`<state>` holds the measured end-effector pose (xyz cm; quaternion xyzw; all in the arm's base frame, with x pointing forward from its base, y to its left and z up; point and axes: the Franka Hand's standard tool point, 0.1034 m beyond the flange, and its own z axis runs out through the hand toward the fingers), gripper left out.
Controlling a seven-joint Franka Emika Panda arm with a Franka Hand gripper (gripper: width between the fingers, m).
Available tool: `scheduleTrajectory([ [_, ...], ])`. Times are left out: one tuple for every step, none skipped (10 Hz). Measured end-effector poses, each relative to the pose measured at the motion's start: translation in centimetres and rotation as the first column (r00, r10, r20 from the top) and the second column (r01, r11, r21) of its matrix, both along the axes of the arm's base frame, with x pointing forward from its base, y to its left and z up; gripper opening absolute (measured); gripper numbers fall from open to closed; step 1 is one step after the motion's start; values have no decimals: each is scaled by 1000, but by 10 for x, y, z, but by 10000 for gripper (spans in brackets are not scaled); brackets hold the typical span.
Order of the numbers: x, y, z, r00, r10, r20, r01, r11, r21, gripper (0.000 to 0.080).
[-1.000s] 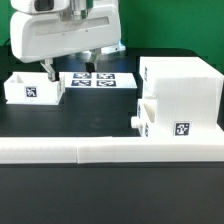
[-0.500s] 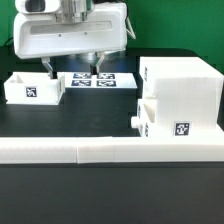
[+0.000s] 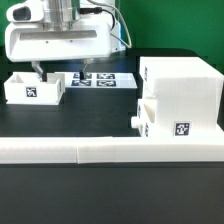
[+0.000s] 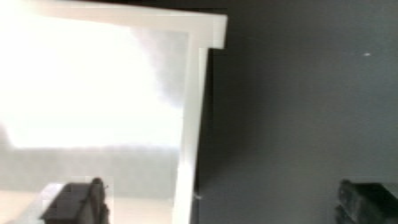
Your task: Assemble drawer
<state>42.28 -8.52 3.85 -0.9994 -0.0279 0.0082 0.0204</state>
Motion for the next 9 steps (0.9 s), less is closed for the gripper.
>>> scheduleTrajectory([
  [0, 0, 0, 1000, 5, 0, -5, 1000, 0, 649],
  [0, 1, 0, 1000, 8, -1, -8, 1000, 0, 649],
  [0, 1, 0, 1000, 10, -1, -10, 1000, 0, 649],
  [0, 1, 0, 1000, 12, -1, -12, 1000, 0, 649],
  [-2, 2, -3, 1000, 4, 10, -4, 1000, -4, 649],
  [-15, 5, -10, 1000, -1, 16, 1, 1000, -9, 649],
  [-31, 5, -21, 1000, -9, 24, 9, 1000, -15, 649],
  [-37, 4, -27, 1000, -5, 27, 5, 1000, -17, 649],
  [-41, 5, -31, 999, 1, 34, 0, 1000, -20, 649],
])
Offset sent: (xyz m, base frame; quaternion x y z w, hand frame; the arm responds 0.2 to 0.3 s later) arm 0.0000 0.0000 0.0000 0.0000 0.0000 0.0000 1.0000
